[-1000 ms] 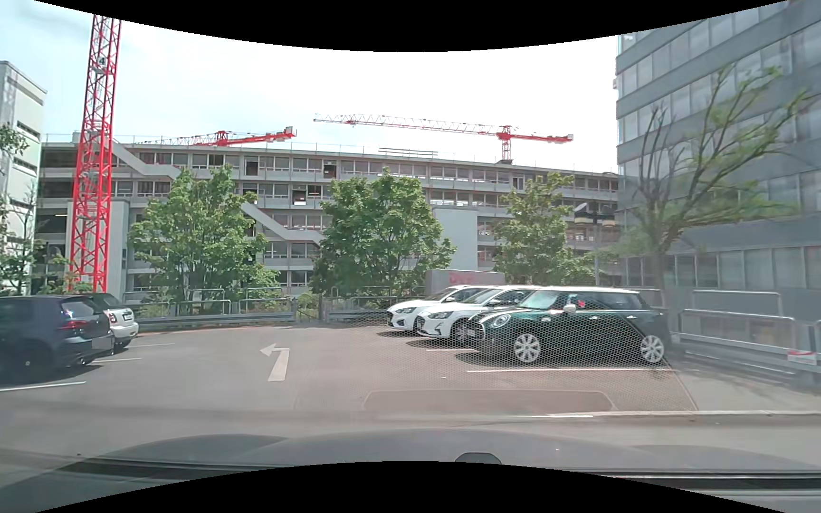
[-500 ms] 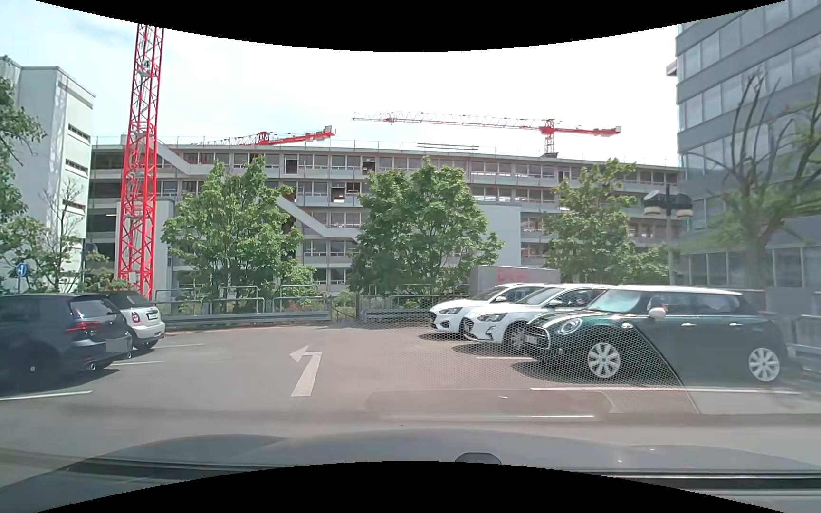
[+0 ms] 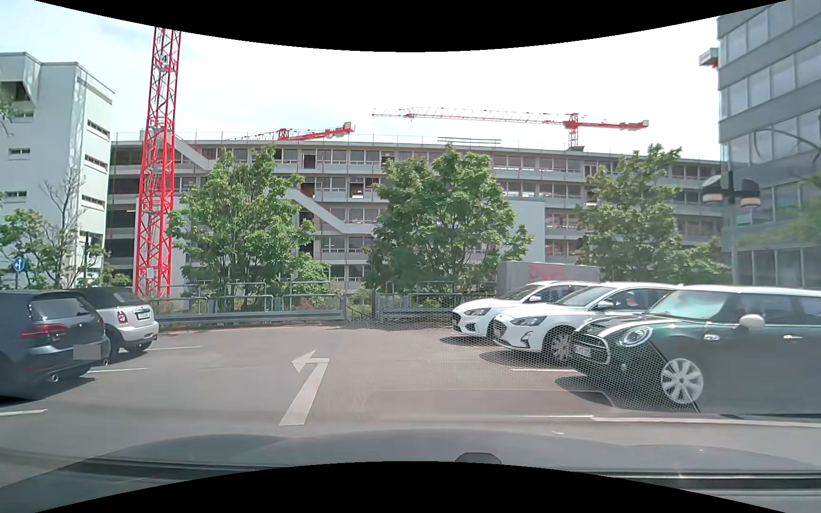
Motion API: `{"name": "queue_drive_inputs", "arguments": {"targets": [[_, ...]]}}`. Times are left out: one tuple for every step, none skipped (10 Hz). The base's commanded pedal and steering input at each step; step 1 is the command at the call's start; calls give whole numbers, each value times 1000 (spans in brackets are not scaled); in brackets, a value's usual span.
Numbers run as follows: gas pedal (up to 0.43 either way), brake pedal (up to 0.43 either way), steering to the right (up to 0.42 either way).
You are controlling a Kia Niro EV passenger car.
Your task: Follow the waypoints while adhering to traffic rules and regulations
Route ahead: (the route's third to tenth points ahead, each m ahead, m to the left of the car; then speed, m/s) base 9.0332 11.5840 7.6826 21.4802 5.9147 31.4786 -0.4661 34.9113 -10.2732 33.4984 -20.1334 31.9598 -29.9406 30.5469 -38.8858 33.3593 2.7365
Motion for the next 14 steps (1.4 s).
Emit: {"name": "queue_drive_inputs", "arguments": {"targets": [[59,0,-73],[59,0,-62],[59,0,-59],[59,0,-60],[47,0,-62],[20,0,-63],[0,0,-66],[0,0,-74],[0,0,-84],[0,0,-99],[0,0,-110],[0,0,-116],[0,0,-119],[0,0,-124]]}}
